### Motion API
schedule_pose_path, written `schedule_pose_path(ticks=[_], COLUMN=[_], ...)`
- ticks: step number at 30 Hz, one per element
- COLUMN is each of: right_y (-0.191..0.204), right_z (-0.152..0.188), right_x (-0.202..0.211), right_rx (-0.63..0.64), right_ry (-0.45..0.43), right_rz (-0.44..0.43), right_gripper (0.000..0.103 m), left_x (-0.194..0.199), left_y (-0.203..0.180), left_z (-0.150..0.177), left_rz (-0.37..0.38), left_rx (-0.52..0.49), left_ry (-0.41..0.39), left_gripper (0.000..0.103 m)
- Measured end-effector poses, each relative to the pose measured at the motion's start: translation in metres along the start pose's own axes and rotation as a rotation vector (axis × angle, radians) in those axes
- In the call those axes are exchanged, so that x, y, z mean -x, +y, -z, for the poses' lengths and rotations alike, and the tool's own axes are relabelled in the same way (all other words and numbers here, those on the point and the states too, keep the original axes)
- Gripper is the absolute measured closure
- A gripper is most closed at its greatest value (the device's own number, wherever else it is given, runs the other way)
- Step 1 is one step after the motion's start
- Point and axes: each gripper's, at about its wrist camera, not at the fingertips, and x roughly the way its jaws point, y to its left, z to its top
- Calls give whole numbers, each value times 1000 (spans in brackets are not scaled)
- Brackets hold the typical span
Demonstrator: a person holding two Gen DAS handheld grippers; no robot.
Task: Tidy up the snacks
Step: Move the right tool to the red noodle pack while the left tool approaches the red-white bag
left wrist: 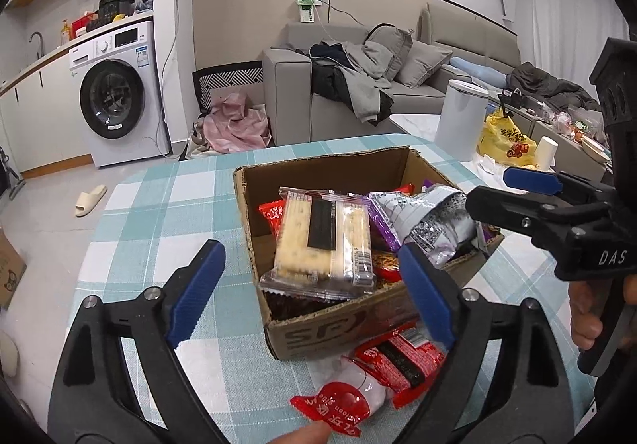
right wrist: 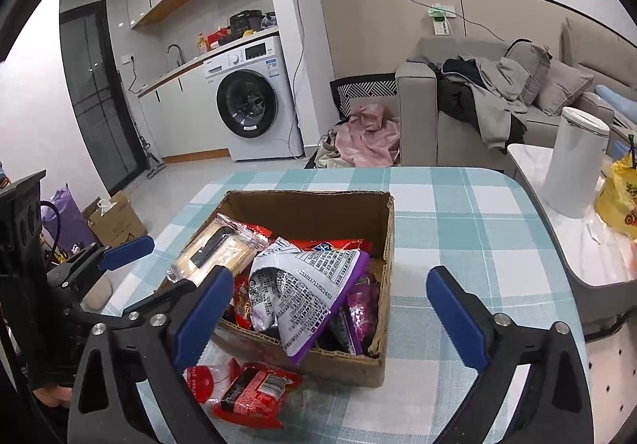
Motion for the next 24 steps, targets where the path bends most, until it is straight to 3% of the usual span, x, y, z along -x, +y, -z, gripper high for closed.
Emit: schedule_pose_path(ticks=[2,3,14,24], right_y=[-1,-2,0,10], right_z=[2,3,25,51], right_x=[4,7,26,22], right_rx=[-8,-14,-47,-47], right_ry=[-6,-8,-17,65], right_rz=[-4,-9,-37,-46], right_gripper=[1,1,1,1], left_x=[8,13,42,48], left_y=[2,4,12,13], left_z=[2,4,25,44], left_rz=[2,3,-12,-22], left_rx=[9,16,48,58], left_ry=[-6,-17,-22,-12], left_gripper=[1,1,1,0])
